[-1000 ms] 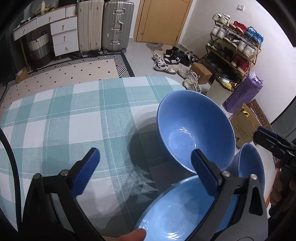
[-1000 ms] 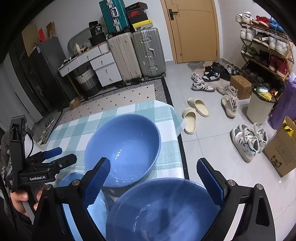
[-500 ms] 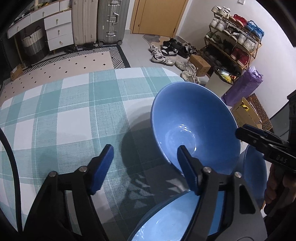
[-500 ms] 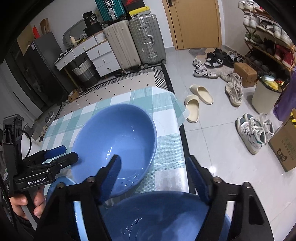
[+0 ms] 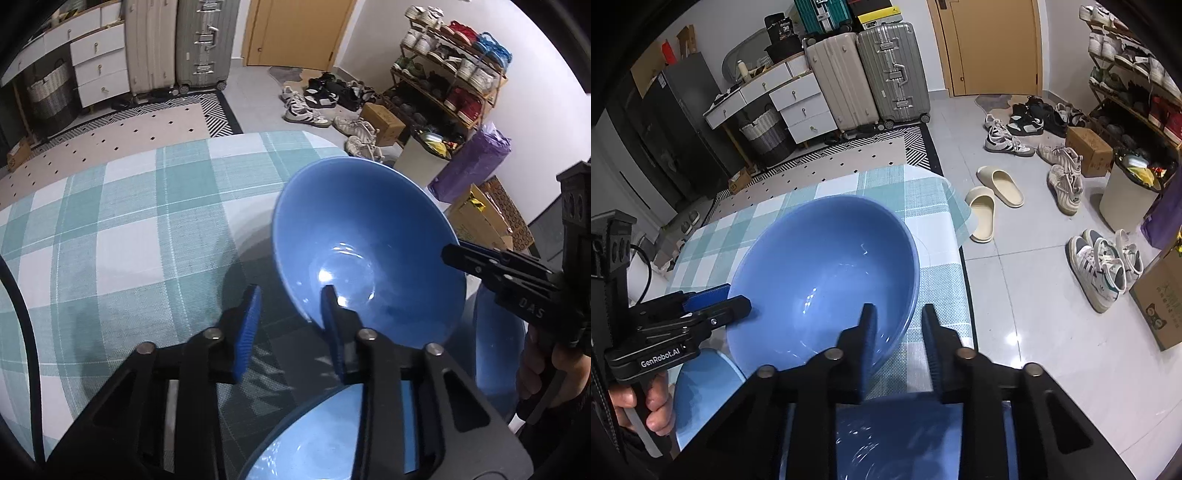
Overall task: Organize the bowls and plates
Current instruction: 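Lift and carry the blue bowl in the left gripper while the right gripper carries its bowl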
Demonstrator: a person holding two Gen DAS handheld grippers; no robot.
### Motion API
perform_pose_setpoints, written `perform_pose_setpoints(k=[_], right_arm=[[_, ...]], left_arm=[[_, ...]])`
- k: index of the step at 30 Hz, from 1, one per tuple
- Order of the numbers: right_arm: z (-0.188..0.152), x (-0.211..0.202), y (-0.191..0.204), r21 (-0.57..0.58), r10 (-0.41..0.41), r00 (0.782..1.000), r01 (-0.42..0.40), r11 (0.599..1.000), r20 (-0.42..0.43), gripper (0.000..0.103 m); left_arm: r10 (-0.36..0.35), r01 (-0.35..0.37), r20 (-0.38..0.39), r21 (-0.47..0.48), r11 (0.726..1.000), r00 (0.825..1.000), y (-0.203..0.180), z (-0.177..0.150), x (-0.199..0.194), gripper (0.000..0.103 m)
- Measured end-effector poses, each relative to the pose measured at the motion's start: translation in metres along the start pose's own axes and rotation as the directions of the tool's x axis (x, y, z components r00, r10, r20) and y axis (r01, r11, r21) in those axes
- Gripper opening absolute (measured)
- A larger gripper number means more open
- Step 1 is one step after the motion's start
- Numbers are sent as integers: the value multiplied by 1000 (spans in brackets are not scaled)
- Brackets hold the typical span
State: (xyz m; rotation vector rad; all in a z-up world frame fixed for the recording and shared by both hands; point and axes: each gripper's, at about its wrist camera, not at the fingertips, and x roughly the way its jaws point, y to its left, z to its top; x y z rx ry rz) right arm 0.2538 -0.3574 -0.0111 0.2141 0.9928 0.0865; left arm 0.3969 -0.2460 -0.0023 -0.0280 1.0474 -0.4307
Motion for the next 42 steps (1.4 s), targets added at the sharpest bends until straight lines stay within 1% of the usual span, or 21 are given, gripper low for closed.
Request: perform_pose_setpoints(k=[2,4,14,24,34,42], right_arm=[[0,-1,1,-13,-14,1000,14,1000,4,17],[0,-1,1,-14,-16,1000,16,1000,9,15],[0,-3,1,-22,-34,999,34,999,26,15],[4,-10,2,-15,-45,997,46,999,66,15],[9,-34,4,-17,-49,992,51,999,117,15],[7,-64,7,-25,-46,986,50,998,159,15]], left_arm=[[2,-2,2,17,1000,1000,-4,0,0,18],[16,-17,9,24,1000,1000,-6,0,0,18],[15,-15,28,21,1000,999,-9,1,-4,16],[26,-29,70,32,999,997,-17,10,-18,16],[24,-29,111,44,999,993,-32,14,-44,16],[20,-28,152,52,998,988,-46,8,-79,16]])
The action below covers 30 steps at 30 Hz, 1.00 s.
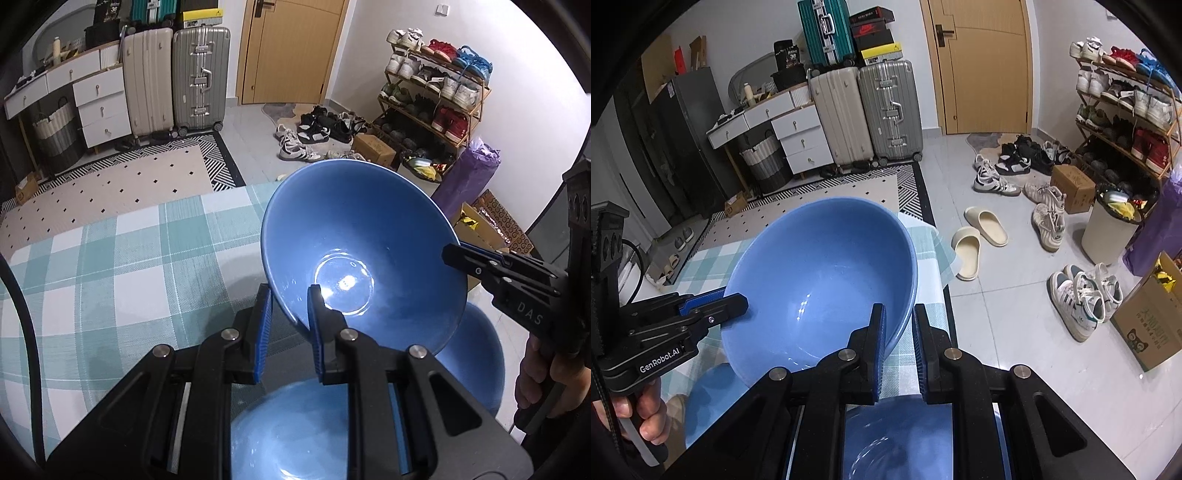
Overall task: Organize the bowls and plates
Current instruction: 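Lift and carry the blue bowl in the left gripper while the right gripper carries its bowl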
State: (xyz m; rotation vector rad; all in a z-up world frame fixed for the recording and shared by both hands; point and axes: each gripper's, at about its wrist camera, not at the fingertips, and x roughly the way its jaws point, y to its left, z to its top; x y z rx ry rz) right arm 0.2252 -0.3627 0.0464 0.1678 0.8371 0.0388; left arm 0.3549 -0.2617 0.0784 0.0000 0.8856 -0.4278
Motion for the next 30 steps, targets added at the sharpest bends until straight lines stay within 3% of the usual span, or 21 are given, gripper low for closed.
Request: perform_pose_setpoints(k=[30], right_arm=[[-24,-116,33,-53,28,992,-22,998,121,15]], left_arm=[[-14,11,107,24,1000,994,-41,-39,-132,16]])
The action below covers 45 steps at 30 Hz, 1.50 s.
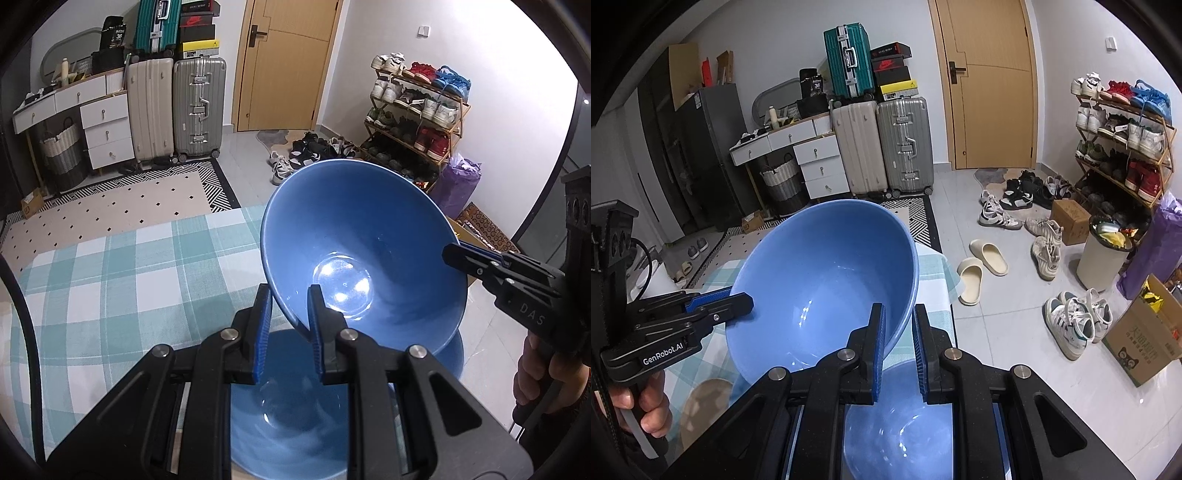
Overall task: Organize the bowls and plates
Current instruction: 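Lift and carry the blue bowl in the left gripper while the right gripper carries its bowl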
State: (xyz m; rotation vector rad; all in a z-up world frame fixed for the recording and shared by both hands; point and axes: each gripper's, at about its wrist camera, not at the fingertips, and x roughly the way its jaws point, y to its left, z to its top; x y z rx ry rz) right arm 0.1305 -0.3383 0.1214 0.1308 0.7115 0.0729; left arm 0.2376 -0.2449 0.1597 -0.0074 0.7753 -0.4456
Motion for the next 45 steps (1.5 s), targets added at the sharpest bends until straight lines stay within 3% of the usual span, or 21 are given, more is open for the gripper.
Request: perform_pose_setpoints(k=[22,45], right_arm=[[-23,-29,42,-51,46,998,-44,998,36,16],[-58,-29,65,-90,67,998,-67,994,-2,16]], left_arm=[[28,-28,29,-10,1000,999,15,-42,-61,16],[45,-44,10,-16,999,999,27,-90,-76,16]])
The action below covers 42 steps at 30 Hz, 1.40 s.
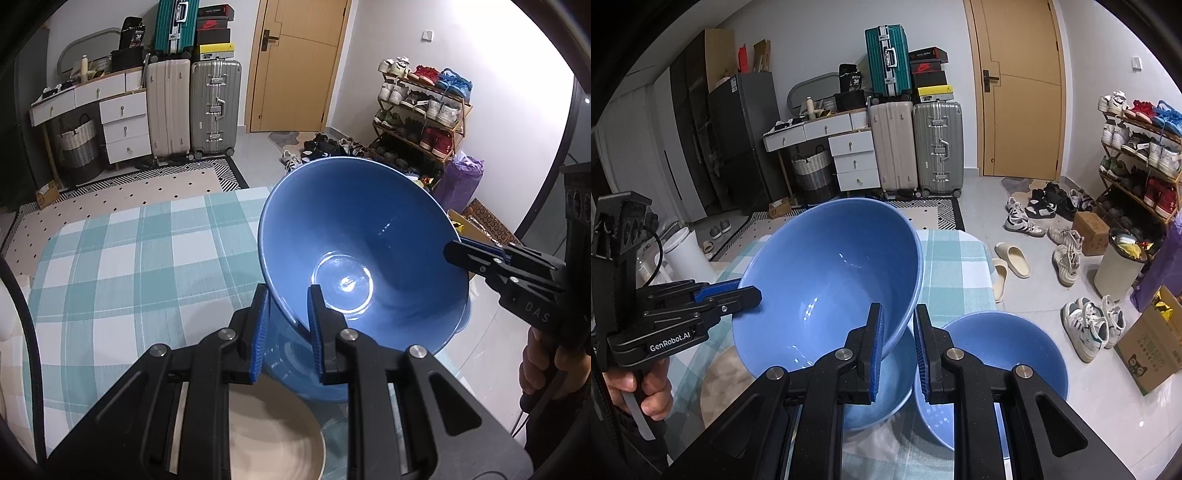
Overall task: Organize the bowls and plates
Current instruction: 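Lift and carry the blue bowl in the left gripper while the right gripper carries its bowl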
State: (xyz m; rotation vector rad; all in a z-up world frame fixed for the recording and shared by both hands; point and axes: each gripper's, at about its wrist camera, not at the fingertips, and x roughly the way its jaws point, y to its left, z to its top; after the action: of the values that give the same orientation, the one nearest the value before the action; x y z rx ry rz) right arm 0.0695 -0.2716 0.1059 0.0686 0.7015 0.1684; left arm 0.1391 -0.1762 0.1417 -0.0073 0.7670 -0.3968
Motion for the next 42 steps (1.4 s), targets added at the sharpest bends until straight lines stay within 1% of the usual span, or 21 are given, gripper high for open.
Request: perform_pose_setpoints(k=[11,23,31,35,42], right_arm=[[-16,17,4,4,10,999,-9,1000,-41,17],[-29,35,10,-16,-5,997,4,1000,-76,17],[-38,46,13,-26,-23,995,21,999,-92,17],[-43,49,12,-31,-33,995,30,999,-95,17],[-50,54,21,-69,-75,993,69,995,-95,17]], left_arm=[[15,-15,-21,-5,1000,1000,3,-15,10,16],[38,-38,-52,-7,999,998,9,-31,30,16],[52,-52,-55,6,999,997,11,-40,42,16],[72,-71,-55,28,997,996,9,-45,50,17],[97,-94,-64,47,994,993,7,-52,64,17]])
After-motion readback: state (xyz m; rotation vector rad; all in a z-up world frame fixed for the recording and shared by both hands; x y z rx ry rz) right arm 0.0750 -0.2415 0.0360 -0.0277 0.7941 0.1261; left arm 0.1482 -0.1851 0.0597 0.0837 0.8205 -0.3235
